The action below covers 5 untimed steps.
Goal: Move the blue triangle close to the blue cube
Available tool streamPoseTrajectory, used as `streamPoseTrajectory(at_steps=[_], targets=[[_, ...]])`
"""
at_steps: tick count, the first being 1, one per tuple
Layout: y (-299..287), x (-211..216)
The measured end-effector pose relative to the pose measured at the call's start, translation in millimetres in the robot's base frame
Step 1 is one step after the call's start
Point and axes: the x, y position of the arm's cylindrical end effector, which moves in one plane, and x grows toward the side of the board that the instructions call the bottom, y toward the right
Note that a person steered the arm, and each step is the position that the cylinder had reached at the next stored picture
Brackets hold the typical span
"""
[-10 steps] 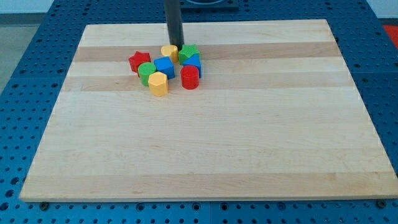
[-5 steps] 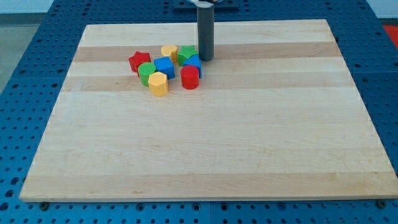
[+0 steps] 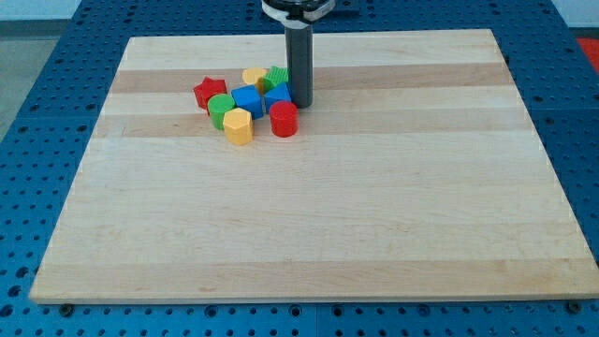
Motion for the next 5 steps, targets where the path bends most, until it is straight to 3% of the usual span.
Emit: streamPoseTrajectory(at_steps=[2, 5], targets=[[26, -16], [-7, -35]])
